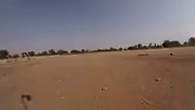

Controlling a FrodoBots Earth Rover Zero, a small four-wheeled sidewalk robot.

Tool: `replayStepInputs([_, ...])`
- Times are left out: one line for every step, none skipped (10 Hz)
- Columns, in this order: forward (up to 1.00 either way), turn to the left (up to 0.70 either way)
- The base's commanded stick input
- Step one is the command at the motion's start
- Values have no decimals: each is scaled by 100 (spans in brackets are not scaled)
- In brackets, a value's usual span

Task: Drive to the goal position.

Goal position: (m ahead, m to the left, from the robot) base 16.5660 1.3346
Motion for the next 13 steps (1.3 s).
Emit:
replayStepInputs([39, 0])
replayStepInputs([50, 10])
replayStepInputs([50, 19])
replayStepInputs([50, 28])
replayStepInputs([50, 37])
replayStepInputs([50, 46])
replayStepInputs([49, 33])
replayStepInputs([50, 11])
replayStepInputs([50, 0])
replayStepInputs([50, 0])
replayStepInputs([50, 0])
replayStepInputs([50, 0])
replayStepInputs([50, 0])
